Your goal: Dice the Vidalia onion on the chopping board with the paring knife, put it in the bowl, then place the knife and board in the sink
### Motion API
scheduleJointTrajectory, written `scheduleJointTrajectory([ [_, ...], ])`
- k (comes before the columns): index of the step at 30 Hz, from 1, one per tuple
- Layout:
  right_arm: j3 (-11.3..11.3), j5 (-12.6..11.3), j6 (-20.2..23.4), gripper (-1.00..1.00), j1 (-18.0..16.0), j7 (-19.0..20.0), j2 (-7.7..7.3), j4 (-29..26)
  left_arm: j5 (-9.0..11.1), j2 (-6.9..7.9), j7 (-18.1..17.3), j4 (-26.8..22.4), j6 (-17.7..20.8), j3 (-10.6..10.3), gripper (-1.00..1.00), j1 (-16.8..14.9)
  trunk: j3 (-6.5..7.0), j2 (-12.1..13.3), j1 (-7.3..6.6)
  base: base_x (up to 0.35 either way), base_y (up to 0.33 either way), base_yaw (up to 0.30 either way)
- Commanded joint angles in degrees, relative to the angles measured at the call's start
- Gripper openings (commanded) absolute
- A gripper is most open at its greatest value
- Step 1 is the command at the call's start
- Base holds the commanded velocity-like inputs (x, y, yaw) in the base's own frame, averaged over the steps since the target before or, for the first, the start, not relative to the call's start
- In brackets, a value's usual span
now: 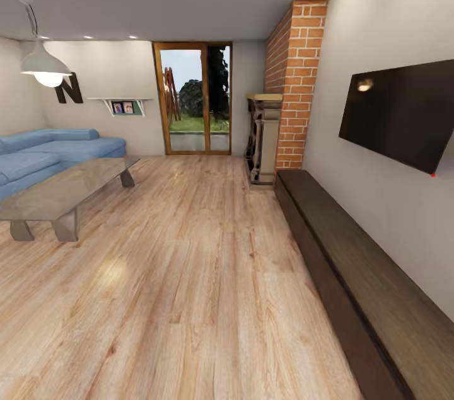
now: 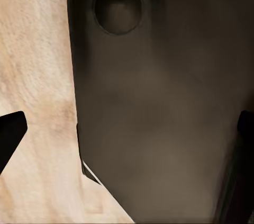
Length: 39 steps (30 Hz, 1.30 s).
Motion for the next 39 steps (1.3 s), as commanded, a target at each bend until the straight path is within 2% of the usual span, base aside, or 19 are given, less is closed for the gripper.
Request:
scheduleJointTrajectory([
  [1,0.2,-0.2,-0.3,1.00,-0.3,0.1,0.33,-0.3,0.1,0.33,-0.2,0.0,-0.1,0.1,1.00,0.0,-0.03,0.0,0.00,0.000,0.000,0.000],
  [5,0.2,-0.1,-1.6,1.00,-0.8,-0.1,1.41,-1.6,0.0,0.60,-0.1,0.0,-0.1,0.1,1.00,0.1,-0.03,0.0,0.00,0.000,0.000,0.000],
  [10,0.2,0.0,-0.8,1.00,-0.9,-0.2,1.56,-1.5,0.1,-0.01,0.0,0.1,-0.1,-0.1,1.00,0.1,-0.03,0.0,0.00,0.000,0.000,0.000],
  [32,0.1,-0.1,-1.2,1.00,-0.9,-0.4,1.64,-1.5,0.1,0.18,0.0,0.1,-0.1,0.1,1.00,0.1,-0.03,0.0,0.00,0.000,0.000,0.000],
  [35,0.1,-0.2,-6.0,1.00,-0.9,-0.4,1.63,-1.7,0.1,0.18,0.1,-0.1,-0.7,0.2,1.00,0.1,-0.03,0.0,0.00,0.000,0.000,0.000],
  [39,0.1,-0.1,-8.5,1.00,-0.9,-0.4,1.69,-1.7,0.1,0.18,0.1,-0.1,-3.8,0.2,1.00,0.1,-0.03,0.0,0.00,0.000,0.000,0.000],
])
